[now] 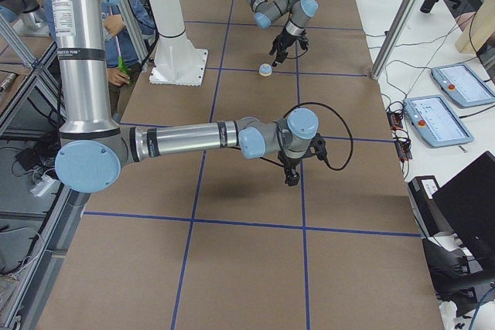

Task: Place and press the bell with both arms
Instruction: 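Open the left gripper and withdraw it while the right arm approaches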

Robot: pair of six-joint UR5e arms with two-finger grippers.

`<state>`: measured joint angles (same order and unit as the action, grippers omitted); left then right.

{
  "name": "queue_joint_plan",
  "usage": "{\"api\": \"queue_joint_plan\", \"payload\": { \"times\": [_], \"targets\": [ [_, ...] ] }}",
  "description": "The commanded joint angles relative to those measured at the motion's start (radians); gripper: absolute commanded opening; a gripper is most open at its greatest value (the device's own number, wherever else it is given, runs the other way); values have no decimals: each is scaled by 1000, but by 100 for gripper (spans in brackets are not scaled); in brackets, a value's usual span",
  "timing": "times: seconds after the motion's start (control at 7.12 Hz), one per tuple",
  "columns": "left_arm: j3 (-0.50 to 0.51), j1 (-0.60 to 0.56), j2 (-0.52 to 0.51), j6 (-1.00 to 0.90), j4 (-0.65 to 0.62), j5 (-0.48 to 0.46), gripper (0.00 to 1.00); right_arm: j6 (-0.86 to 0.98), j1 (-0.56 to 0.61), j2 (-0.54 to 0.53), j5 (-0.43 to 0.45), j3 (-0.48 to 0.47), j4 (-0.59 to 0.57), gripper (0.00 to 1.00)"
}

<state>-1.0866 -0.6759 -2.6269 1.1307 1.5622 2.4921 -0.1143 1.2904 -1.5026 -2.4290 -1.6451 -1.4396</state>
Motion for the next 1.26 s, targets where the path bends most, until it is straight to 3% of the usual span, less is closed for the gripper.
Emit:
{"api": "queue_joint_plan", "payload": {
  "times": [0.0,0.28,0.56,0.84,0.98,1.12],
  "targets": [
    [-308,-46,213,11,4,-7,99,-213,-118,83,8,-37,1,100],
    [-522,-112,418,-32,15,-7,99,-482,-242,184,75,-96,1,100],
    [-690,-186,630,-141,15,-5,99,-832,-438,307,242,-149,1,100],
    [-765,-264,788,-277,15,-9,99,-1061,-654,416,486,-168,-4,97],
    [-771,-307,821,-316,15,-9,99,-1199,-743,479,578,-151,-7,82],
    [-786,-351,867,-362,13,-9,99,-1258,-784,555,606,-92,-7,68]
  ]
}}
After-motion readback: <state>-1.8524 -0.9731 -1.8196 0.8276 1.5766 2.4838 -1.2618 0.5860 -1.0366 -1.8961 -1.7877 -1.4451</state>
